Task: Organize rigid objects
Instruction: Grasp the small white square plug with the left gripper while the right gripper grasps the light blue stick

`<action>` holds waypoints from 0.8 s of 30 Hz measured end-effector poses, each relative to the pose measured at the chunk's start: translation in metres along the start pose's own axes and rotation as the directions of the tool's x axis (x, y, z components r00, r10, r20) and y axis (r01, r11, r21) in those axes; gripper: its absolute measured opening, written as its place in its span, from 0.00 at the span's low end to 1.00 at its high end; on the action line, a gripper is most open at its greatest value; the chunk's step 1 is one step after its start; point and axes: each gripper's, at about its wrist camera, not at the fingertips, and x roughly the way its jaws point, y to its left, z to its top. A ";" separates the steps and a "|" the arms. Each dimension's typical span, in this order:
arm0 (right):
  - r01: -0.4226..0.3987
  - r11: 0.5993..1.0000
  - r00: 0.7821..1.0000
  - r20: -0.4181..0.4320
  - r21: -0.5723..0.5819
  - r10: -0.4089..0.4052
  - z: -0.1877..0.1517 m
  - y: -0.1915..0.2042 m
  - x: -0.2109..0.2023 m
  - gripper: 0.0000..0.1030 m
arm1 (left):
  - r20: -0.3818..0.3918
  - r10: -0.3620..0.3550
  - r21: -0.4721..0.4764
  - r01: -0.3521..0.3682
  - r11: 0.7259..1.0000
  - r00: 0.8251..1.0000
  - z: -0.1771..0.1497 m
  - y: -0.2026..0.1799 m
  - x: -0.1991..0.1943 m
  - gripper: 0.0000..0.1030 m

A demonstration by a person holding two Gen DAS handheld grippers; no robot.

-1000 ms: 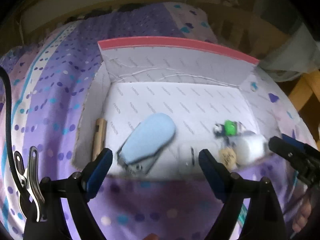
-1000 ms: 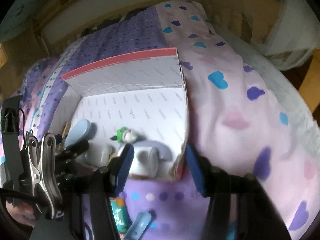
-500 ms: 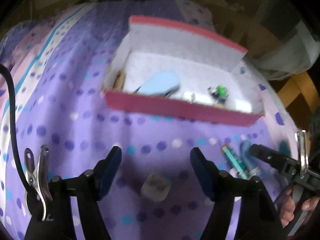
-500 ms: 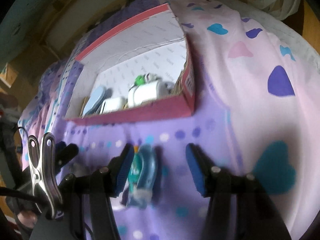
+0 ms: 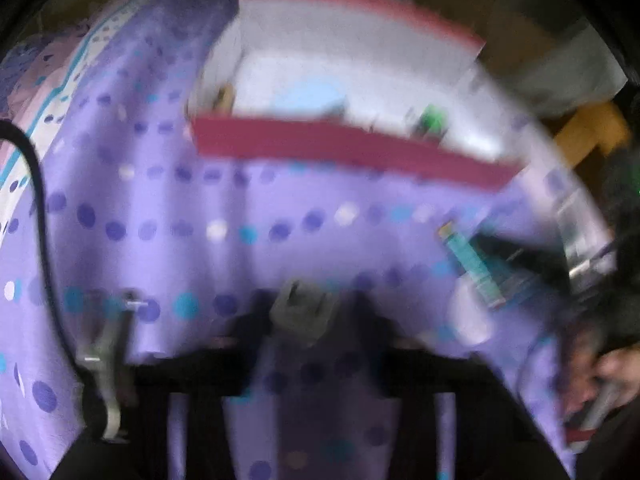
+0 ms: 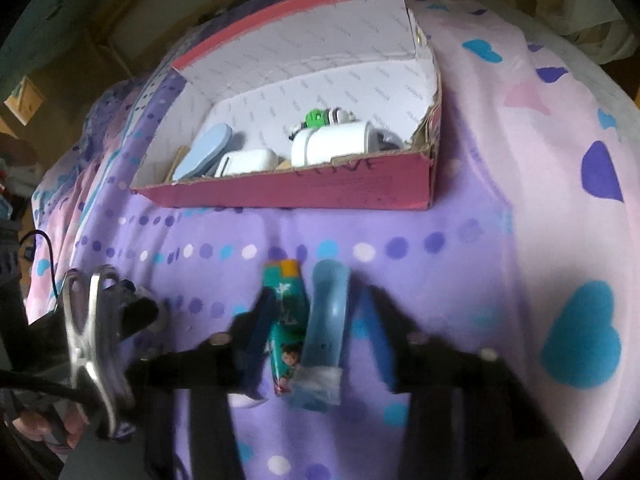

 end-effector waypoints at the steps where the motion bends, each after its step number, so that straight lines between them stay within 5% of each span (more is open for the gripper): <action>1: -0.009 1.000 1.000 -0.003 0.011 0.009 0.001 -0.001 0.002 0.19 | -0.004 0.007 0.002 -0.007 1.000 1.000 -0.001 -0.001 0.003 0.29; 6: -0.037 0.998 0.999 0.028 0.041 0.036 0.005 -0.008 -0.006 0.19 | 0.087 -0.027 -0.026 0.029 0.999 0.996 -0.001 -0.003 -0.006 0.28; 12: -0.056 0.998 0.995 0.086 0.016 0.055 0.008 -0.003 -0.020 0.19 | 0.111 -0.151 -0.135 0.166 0.977 0.982 0.007 0.006 -0.002 0.28; 24: -0.046 0.998 0.961 0.270 -0.041 0.055 0.011 0.010 -0.058 0.19 | 0.270 -0.066 -0.055 0.083 0.995 0.961 0.018 -0.009 -0.027 0.28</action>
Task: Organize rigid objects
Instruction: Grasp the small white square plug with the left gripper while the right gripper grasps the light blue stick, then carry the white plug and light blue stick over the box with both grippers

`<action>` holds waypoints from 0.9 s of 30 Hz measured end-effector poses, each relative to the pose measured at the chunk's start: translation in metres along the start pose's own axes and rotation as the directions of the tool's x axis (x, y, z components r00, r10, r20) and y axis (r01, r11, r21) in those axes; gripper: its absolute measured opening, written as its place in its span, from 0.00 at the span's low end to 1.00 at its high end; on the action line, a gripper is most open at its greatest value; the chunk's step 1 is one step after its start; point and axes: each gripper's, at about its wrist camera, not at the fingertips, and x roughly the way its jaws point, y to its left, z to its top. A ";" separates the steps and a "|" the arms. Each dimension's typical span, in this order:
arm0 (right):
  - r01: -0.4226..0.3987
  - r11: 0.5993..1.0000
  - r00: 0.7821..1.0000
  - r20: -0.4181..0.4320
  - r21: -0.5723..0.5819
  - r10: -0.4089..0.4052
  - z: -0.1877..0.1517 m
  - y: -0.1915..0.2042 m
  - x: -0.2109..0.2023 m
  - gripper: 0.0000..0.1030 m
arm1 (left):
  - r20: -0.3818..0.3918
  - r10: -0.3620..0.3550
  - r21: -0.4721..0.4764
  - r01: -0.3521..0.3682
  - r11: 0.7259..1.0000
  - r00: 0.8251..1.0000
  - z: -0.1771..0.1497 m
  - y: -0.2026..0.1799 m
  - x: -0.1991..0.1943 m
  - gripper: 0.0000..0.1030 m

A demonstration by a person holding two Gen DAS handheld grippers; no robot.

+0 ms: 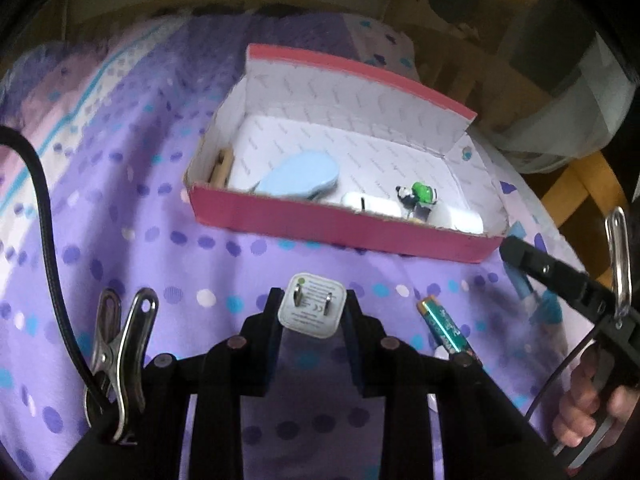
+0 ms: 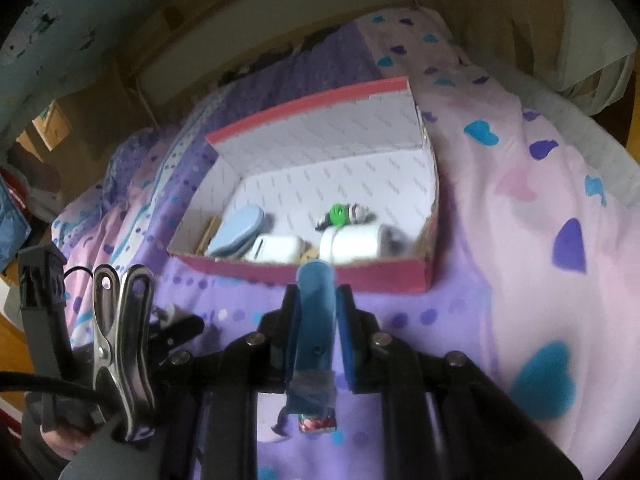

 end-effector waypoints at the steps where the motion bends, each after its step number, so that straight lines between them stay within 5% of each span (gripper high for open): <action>1: 0.004 1.000 1.000 0.007 -0.006 -0.004 0.001 0.001 -0.001 0.19 | 0.021 0.005 0.016 -0.005 1.000 1.000 0.000 0.000 -0.004 0.28; 9: -0.016 0.999 1.000 0.017 -0.039 0.017 0.011 0.006 0.006 0.19 | 0.084 0.024 0.015 -0.026 1.000 0.996 0.017 0.006 -0.008 0.28; 15: -0.106 0.992 0.988 0.107 -0.072 0.114 0.025 0.009 0.005 0.19 | 0.138 -0.018 -0.006 0.019 1.000 0.990 0.034 0.011 -0.007 0.28; 27: -0.105 0.990 0.989 0.090 -0.090 0.113 0.038 0.014 0.037 0.19 | 0.110 -0.050 -0.004 0.050 0.999 0.993 0.055 0.012 0.022 0.28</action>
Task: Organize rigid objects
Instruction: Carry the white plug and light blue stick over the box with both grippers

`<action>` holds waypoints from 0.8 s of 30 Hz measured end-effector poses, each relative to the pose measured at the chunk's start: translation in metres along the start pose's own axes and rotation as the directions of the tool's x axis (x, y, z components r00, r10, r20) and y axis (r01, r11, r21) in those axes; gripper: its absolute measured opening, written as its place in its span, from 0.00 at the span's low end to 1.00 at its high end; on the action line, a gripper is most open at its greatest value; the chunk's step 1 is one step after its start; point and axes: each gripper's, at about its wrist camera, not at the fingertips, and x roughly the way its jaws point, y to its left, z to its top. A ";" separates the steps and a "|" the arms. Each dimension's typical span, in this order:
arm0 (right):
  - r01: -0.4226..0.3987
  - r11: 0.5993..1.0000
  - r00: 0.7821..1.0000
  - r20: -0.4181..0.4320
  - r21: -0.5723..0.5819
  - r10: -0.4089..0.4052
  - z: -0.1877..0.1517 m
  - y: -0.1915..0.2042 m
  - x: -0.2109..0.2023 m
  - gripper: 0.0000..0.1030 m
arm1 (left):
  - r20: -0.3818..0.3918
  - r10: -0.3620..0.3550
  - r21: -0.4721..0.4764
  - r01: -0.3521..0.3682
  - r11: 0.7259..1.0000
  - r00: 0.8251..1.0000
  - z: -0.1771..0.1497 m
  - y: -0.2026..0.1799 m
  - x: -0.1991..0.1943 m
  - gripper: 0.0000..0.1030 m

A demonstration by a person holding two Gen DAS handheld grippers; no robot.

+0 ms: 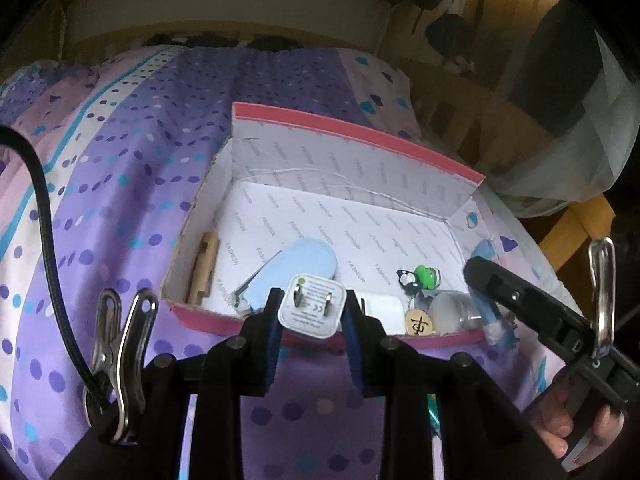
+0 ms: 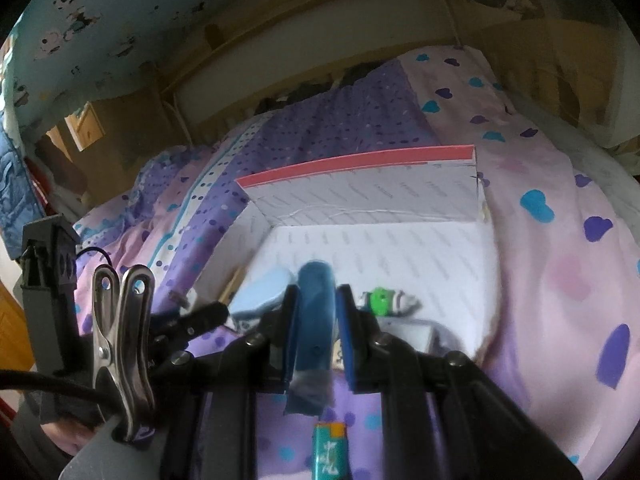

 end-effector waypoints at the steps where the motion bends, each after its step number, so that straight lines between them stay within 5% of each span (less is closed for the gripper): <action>1: -0.002 1.000 1.000 -0.004 0.005 0.002 0.001 -0.001 0.002 0.19 | 0.002 0.002 0.010 -0.002 1.000 1.000 0.001 -0.001 0.001 0.29; 8: -0.003 0.999 0.997 -0.078 0.032 0.005 0.004 -0.011 0.030 0.19 | -0.034 -0.039 0.026 0.040 0.999 0.999 0.003 -0.007 0.022 0.29; 24: -0.022 1.000 0.964 -0.264 -0.015 0.017 0.007 -0.010 0.070 0.19 | -0.059 0.028 0.197 -0.016 0.980 0.998 0.006 -0.028 0.057 0.29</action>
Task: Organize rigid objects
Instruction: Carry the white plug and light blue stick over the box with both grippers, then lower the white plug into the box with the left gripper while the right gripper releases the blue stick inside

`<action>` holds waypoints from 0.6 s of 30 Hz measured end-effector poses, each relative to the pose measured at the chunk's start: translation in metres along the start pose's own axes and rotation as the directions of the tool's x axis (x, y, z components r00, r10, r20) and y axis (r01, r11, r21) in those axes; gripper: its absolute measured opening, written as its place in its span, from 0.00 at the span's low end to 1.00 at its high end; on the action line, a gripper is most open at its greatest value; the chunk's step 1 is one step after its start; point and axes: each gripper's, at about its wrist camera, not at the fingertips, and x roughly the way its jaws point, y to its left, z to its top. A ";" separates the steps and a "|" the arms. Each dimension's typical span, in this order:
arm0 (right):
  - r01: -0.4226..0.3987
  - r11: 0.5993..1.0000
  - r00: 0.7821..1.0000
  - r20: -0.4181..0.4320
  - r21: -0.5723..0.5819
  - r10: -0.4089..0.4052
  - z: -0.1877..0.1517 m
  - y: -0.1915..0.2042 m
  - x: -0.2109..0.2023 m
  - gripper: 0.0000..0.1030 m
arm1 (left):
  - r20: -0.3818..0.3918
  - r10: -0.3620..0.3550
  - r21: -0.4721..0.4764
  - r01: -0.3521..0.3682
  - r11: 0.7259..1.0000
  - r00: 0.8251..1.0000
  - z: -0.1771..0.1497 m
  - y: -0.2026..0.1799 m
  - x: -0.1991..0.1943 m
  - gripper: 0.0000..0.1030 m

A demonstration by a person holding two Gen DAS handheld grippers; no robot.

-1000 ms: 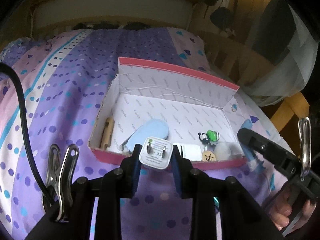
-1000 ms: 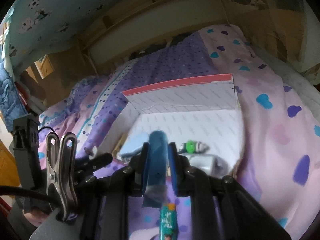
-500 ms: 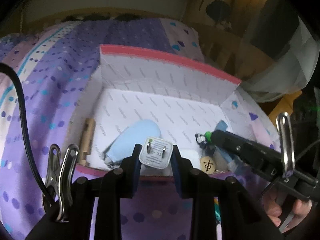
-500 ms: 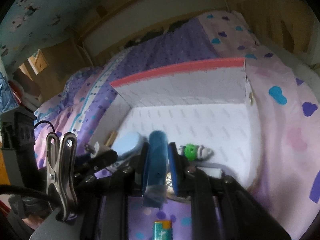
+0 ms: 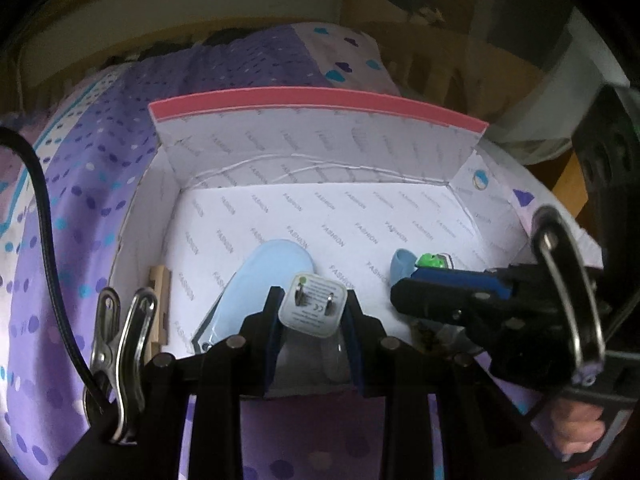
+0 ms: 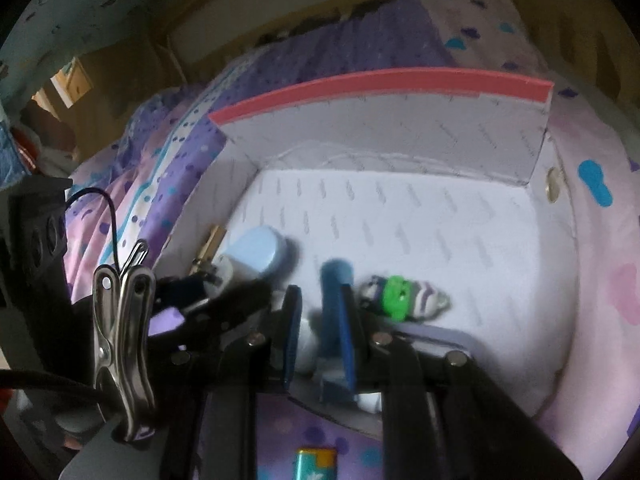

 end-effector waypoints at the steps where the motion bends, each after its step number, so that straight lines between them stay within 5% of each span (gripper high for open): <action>1: -0.009 1.000 1.000 -0.014 0.006 0.009 0.001 -0.001 0.001 0.19 | 0.000 0.008 0.013 -0.008 1.000 1.000 0.000 -0.002 0.001 0.29; 9: 0.101 0.993 0.992 -0.070 -0.066 -0.106 0.011 -0.005 0.023 0.13 | 0.005 0.040 0.045 -0.040 0.998 0.999 0.014 -0.006 0.014 0.29; 14: 0.019 0.999 0.998 -0.061 0.031 -0.017 0.020 -0.024 0.027 0.11 | 0.008 0.026 0.031 -0.026 0.999 1.000 0.025 0.000 0.023 0.29; 18: 0.029 0.999 0.999 -0.046 0.019 -0.028 0.019 -0.023 0.027 0.11 | 0.015 0.035 0.024 -0.035 0.999 0.999 0.031 0.008 0.031 0.29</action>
